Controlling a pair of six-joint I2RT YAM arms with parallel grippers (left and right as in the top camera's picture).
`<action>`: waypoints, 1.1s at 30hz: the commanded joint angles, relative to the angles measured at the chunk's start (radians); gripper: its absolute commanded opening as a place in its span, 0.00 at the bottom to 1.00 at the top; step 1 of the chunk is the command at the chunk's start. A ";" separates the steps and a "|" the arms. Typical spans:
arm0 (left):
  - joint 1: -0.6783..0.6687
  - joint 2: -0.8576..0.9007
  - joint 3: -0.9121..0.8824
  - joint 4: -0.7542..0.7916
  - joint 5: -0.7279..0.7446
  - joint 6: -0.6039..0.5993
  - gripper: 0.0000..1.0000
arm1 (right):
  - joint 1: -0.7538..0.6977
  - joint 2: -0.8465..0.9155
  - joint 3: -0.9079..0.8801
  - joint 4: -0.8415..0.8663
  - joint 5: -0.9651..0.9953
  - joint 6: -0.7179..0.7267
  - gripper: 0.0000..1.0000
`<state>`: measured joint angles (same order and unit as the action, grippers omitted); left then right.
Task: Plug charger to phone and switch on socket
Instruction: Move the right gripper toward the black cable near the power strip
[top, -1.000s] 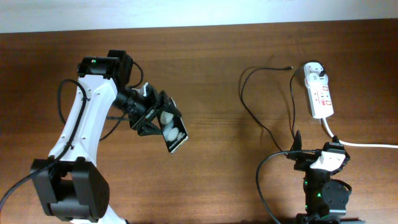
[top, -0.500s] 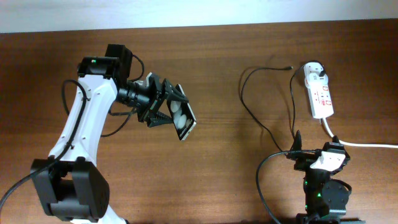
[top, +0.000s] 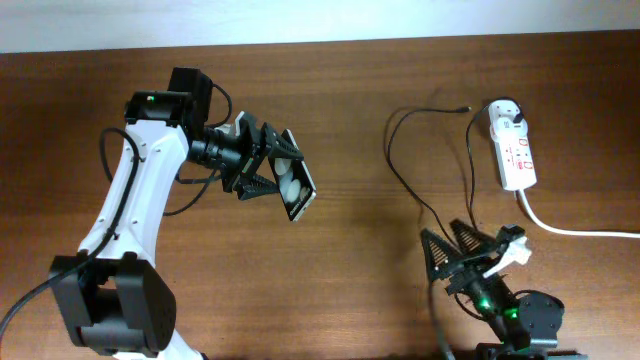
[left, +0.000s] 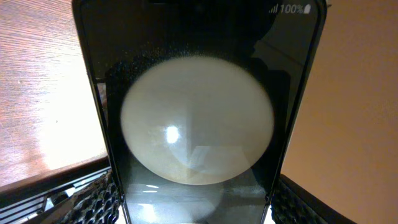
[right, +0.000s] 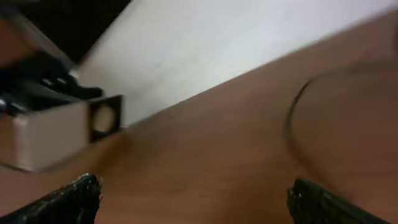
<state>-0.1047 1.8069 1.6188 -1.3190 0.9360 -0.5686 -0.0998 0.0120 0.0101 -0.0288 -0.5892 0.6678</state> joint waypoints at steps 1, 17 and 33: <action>0.002 -0.008 0.028 0.002 0.044 -0.003 0.56 | -0.005 -0.006 -0.005 0.008 -0.081 0.317 0.99; 0.002 -0.008 0.028 0.037 0.045 -0.003 0.56 | 0.018 0.621 0.858 -0.558 0.051 -0.209 0.99; 0.002 -0.008 0.028 0.258 0.045 -0.299 0.55 | 0.750 1.229 1.109 -0.378 0.449 -0.208 0.91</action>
<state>-0.1047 1.8069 1.6253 -1.0660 0.9432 -0.8238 0.5591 1.2243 1.0962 -0.4316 -0.3843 0.4679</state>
